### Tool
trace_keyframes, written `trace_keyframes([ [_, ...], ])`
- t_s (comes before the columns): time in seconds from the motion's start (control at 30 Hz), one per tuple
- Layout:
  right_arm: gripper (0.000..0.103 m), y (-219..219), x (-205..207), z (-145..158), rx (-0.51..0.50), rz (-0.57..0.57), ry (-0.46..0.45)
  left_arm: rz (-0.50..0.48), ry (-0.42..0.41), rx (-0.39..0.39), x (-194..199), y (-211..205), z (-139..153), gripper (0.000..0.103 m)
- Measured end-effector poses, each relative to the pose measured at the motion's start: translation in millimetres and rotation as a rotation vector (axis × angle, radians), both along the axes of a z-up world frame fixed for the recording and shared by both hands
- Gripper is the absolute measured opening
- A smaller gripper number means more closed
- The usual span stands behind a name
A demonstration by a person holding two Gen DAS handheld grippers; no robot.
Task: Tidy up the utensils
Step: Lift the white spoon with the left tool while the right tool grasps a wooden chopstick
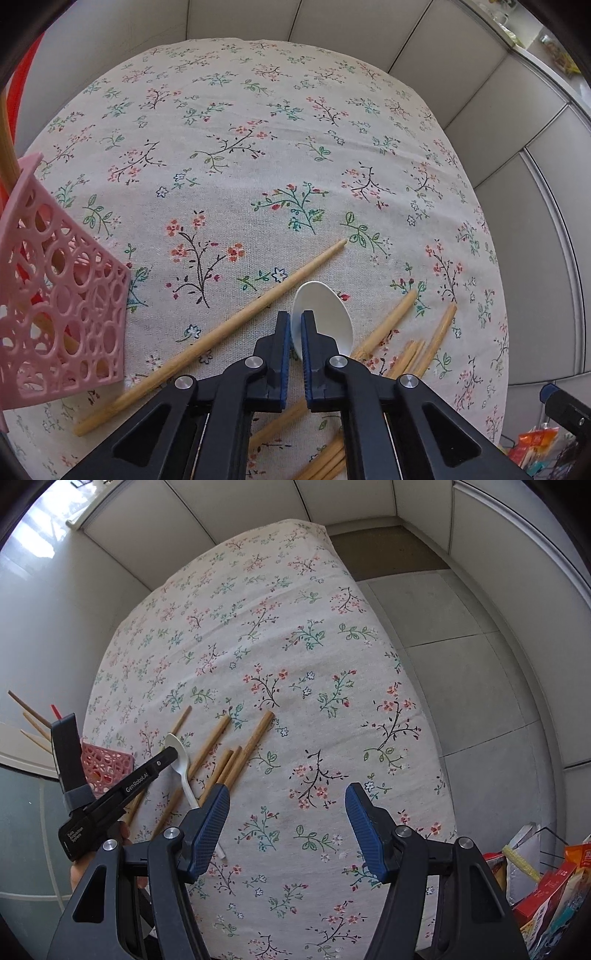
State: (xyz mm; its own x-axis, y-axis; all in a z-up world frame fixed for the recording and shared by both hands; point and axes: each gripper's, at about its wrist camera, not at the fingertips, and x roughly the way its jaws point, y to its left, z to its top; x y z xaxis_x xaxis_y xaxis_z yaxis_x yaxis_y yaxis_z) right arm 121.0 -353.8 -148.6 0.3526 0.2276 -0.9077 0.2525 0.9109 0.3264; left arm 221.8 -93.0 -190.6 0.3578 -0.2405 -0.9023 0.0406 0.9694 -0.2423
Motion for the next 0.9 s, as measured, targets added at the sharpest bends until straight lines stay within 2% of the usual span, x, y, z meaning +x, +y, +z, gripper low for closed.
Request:
trace_keyframes([
  [0.1, 0.068, -5.3, 0.1, -1.4, 0.047, -0.023, 0.001, -0.016, -0.033, 0.007, -2.3, -3.3, 7.4, 0.001],
  [0.27, 0.068, -14.3, 1.2, -6.9, 0.118, -0.075, 0.013, -0.06, -0.136, 0.026, -12.2, -8.4, 37.1, 0.001],
  [0.47, 0.068, -16.6, 7.9, -15.9, 0.143, -0.108, 0.031, -0.096, -0.271, 0.061, -32.0, -8.1, 74.5, 0.001],
  [0.63, 0.066, -8.5, 23.1, -29.9, 0.16, -0.104, 0.056, -0.105, -0.369, 0.061, -47.9, -1.7, 100.4, 0.001],
  [0.7, 0.049, -2.9, 32.2, -36.7, 0.155, -0.096, 0.069, -0.109, -0.401, 0.068, -53.0, 0.9, 108.7, 0.001],
  [0.77, 0.04, 3.7, 42.9, -44.5, 0.149, -0.087, 0.085, -0.114, -0.426, 0.065, -57.3, 3.5, 115.7, 0.001],
  [0.9, 0.03, 16.2, 62.3, -62.1, 0.148, -0.08, 0.116, -0.12, -0.468, 0.073, -64.7, 7.3, 126.7, 0.001],
])
